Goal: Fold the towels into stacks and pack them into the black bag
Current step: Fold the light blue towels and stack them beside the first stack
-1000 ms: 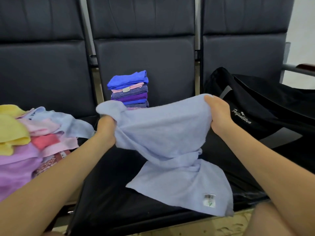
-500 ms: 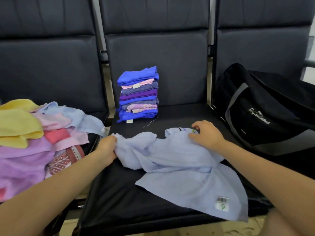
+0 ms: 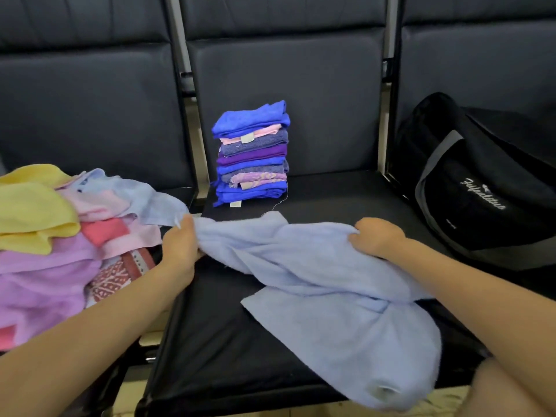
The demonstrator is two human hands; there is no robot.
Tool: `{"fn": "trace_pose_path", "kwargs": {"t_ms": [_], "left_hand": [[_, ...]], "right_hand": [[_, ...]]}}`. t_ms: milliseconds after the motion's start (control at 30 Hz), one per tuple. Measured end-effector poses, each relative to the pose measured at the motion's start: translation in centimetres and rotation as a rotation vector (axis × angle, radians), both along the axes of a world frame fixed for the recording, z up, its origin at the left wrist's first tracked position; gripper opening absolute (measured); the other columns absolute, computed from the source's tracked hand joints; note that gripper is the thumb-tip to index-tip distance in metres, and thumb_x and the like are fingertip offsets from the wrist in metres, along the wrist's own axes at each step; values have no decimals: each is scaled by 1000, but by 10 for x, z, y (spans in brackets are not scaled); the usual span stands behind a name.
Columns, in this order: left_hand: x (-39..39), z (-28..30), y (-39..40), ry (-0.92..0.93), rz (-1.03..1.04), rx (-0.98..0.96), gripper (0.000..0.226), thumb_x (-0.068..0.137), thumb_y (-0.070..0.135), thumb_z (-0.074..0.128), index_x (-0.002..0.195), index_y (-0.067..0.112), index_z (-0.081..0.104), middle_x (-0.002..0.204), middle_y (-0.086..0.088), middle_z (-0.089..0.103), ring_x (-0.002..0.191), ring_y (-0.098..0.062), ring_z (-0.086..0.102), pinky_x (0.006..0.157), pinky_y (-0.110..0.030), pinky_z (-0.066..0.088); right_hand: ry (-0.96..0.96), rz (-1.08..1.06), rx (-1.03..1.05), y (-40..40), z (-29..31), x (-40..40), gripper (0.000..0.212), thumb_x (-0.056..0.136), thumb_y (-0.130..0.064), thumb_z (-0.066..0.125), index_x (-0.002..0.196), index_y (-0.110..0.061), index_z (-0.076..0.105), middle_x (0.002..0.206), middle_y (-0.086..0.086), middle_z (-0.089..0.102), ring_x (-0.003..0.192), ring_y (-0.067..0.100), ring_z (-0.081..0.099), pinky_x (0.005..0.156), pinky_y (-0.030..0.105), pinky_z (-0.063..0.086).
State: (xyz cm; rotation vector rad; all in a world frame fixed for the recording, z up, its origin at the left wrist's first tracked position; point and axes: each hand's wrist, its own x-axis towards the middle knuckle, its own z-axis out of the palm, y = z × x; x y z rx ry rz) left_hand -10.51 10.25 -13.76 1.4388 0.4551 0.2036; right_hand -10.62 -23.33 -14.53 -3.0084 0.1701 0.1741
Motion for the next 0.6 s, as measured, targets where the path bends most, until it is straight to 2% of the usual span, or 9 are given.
{"fn": "trace_pose_path", "kwargs": {"t_ms": [100,200,267,333,400,433,467,533,600], "left_hand": [[-3,-2,2,-24,-34,-52,31,102,19,40,126,5,52,114,-11,60,89,-20,61,71,-31,51],[-4,-1,-1,-46,-121,99,27,100,11,40,124,8,53,112,-11,59,91,-18,59,77,-33,49],[-4,-2,-2,-34,-149,211,30,97,8,44,126,6,52,116,-14,59,96,-22,58,88,-36,48],[-3,-3,-3,-4,-142,265,34,95,6,47,128,4,51,118,-14,58,103,-25,55,93,-37,46],[-2,-4,-4,15,-145,320,36,95,10,48,130,4,51,120,-13,57,104,-24,53,89,-33,43],[-1,-5,-5,23,-149,370,36,95,12,48,130,4,52,120,-13,57,103,-23,53,87,-31,41],[0,-7,-6,26,-152,435,35,96,14,47,129,4,53,119,-13,58,102,-23,52,86,-30,38],[-1,-12,-10,29,-170,592,32,96,18,46,122,2,58,114,-15,60,100,-25,53,84,-28,37],[-1,-15,-15,27,-203,708,30,96,20,47,116,2,60,109,-14,61,102,-29,56,83,-29,38]], "right_hand": [[-1,-78,-65,-7,7,-7,17,95,-30,42,97,-19,56,113,6,60,95,25,55,77,32,42],[-143,11,-255,3,14,-9,32,95,-31,40,123,-23,55,127,5,52,118,25,46,94,38,36],[-231,135,-123,15,14,-6,42,96,-31,43,136,-23,48,136,5,46,128,23,37,103,39,32],[-267,191,174,30,12,2,37,98,-29,46,133,-18,54,135,5,49,130,23,38,103,37,36],[-290,200,327,46,7,11,22,98,-32,46,100,-26,68,115,6,57,118,26,49,91,35,43],[-277,187,347,54,4,16,22,98,-35,46,84,-32,64,105,6,57,110,27,52,86,34,42],[-233,165,328,61,0,19,20,96,-38,48,84,-32,63,103,6,55,107,28,52,85,33,40],[-97,172,242,74,-9,23,30,89,-45,56,113,-26,60,115,5,51,111,25,50,90,35,37],[27,183,309,82,-12,24,32,84,-45,59,109,-24,56,106,-1,57,101,21,56,82,33,43]]}}
